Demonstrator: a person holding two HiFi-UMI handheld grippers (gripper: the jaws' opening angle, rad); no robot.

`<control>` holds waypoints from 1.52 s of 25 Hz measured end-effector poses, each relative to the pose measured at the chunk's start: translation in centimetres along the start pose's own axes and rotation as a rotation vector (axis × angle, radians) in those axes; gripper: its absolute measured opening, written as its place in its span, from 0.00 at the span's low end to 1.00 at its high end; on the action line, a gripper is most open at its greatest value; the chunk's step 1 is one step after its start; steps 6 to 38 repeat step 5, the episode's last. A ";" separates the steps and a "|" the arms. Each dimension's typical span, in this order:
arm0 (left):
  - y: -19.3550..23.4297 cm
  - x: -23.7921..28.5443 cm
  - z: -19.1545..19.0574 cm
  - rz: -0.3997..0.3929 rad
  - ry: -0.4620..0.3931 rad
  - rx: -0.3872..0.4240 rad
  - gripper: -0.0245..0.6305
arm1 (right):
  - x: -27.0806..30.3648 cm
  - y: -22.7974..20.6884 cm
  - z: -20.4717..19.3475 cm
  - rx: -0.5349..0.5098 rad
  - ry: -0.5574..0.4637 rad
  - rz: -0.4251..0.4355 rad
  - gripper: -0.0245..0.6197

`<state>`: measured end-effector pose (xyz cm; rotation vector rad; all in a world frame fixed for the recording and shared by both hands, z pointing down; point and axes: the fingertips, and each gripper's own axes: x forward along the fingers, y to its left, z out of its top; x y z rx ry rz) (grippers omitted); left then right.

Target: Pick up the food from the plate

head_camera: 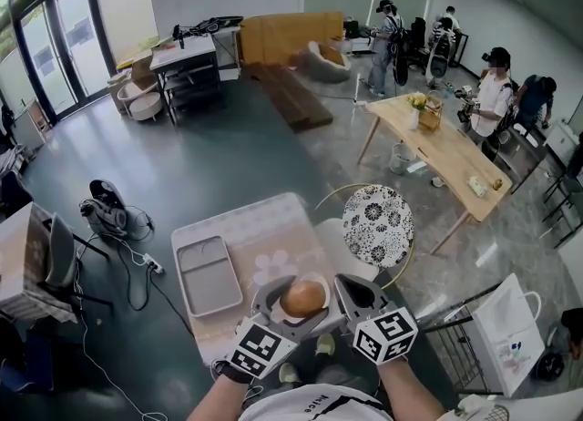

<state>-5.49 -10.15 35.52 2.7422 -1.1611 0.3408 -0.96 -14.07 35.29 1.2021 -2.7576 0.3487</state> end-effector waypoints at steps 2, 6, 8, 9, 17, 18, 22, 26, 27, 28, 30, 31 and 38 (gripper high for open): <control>0.0 -0.1 -0.1 0.001 0.002 0.001 0.60 | 0.1 0.2 0.0 -0.004 0.001 0.002 0.06; 0.2 -0.3 -0.2 0.001 0.005 0.003 0.60 | 0.3 0.5 -0.1 -0.005 0.002 0.001 0.06; 0.2 -0.3 -0.2 0.001 0.005 0.003 0.60 | 0.3 0.5 -0.1 -0.005 0.002 0.001 0.06; 0.2 -0.3 -0.2 0.001 0.005 0.003 0.60 | 0.3 0.5 -0.1 -0.005 0.002 0.001 0.06; 0.2 -0.3 -0.2 0.001 0.005 0.003 0.60 | 0.3 0.5 -0.1 -0.005 0.002 0.001 0.06; 0.2 -0.3 -0.2 0.001 0.005 0.003 0.60 | 0.3 0.5 -0.1 -0.005 0.002 0.001 0.06; 0.2 -0.3 -0.2 0.001 0.005 0.003 0.60 | 0.3 0.5 -0.1 -0.005 0.002 0.001 0.06; 0.2 -0.3 -0.2 0.001 0.005 0.003 0.60 | 0.3 0.5 -0.1 -0.005 0.002 0.001 0.06; 0.2 -0.3 -0.2 0.001 0.005 0.003 0.60 | 0.3 0.5 -0.1 -0.005 0.002 0.001 0.06; 0.2 -0.3 -0.2 0.001 0.005 0.003 0.60 | 0.3 0.5 -0.1 -0.005 0.002 0.001 0.06; 0.2 -0.3 -0.2 0.001 0.005 0.003 0.60 | 0.3 0.5 -0.1 -0.005 0.002 0.001 0.06; 0.2 -0.3 -0.2 0.001 0.005 0.003 0.60 | 0.3 0.5 -0.1 -0.005 0.002 0.001 0.06; 0.2 -0.3 -0.2 0.001 0.005 0.003 0.60 | 0.3 0.5 -0.1 -0.005 0.002 0.001 0.06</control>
